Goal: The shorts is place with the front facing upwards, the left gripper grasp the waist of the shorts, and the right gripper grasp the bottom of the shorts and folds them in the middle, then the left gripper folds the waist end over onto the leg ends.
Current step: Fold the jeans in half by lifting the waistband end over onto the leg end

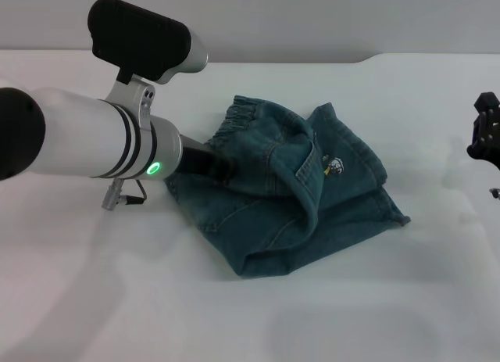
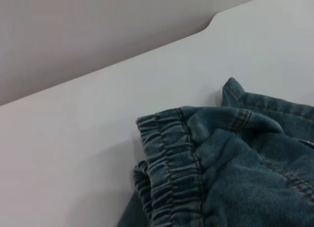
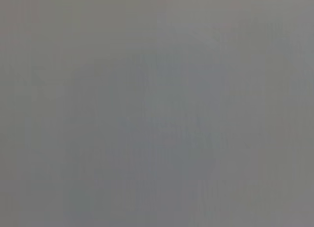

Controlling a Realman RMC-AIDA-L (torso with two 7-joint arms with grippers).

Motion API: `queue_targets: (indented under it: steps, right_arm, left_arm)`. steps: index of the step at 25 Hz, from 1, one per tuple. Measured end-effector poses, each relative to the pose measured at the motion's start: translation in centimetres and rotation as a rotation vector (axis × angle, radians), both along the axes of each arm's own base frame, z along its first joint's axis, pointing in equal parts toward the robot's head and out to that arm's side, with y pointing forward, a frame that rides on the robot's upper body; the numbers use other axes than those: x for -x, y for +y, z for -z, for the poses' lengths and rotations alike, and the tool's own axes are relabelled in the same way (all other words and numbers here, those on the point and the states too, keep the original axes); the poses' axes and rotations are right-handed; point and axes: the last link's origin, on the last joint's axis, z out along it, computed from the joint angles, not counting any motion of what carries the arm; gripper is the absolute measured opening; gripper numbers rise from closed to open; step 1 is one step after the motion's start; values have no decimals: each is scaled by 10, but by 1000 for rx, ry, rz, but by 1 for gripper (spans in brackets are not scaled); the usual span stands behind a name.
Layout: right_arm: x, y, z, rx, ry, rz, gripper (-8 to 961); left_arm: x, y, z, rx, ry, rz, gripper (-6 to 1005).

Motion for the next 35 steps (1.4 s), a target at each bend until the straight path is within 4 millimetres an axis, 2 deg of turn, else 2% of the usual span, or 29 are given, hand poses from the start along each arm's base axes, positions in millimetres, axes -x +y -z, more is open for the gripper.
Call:
queue_targets:
  steps: [10,13,15,17,19,22,24,27,32,33,35]
  right_arm:
    - [4,-3,0,-2,-1,-19,0]
    - [5,-4,-1,-2,-2,-23,-1]
    - [5,-4,-1,-1,-2,-23,-1]
    - [5,-4,0,1,-2,-24,-1]
    - [5,-4,0,2,-2,-26,-1]
    - [6,-4,0,0,1,-28,-1]
    - [6,-4,0,-3,0,-24,-1]
    - [4,-5,-1,-7,1,-16,-1]
    - [-7,-10,-9,-44,9,22,0]
    - [-10,-12,-13,-62,12,34,0]
    - [-19,-17,-22,-106,18,61,0]
  left_arm:
    - [-13,-4,-2,-22,-51,48,173]
    - [-14,-5,-3,-23,-52,51,69]
    - [-23,-9,-4,-22,-70,78,0]
    - [-27,-11,-5,-24,-78,93,-1]
    - [-40,-15,-6,-24,-93,138,-1]
    - [-45,-17,-6,-23,-100,156,-2]
    - [-60,-23,-5,-17,-123,207,-1]
    - [-71,-29,0,-7,-153,243,0]
    - [-76,-30,1,-6,-174,258,1]
    - [-87,-39,13,29,-210,297,2]
    - [-90,-43,19,44,-218,314,2]
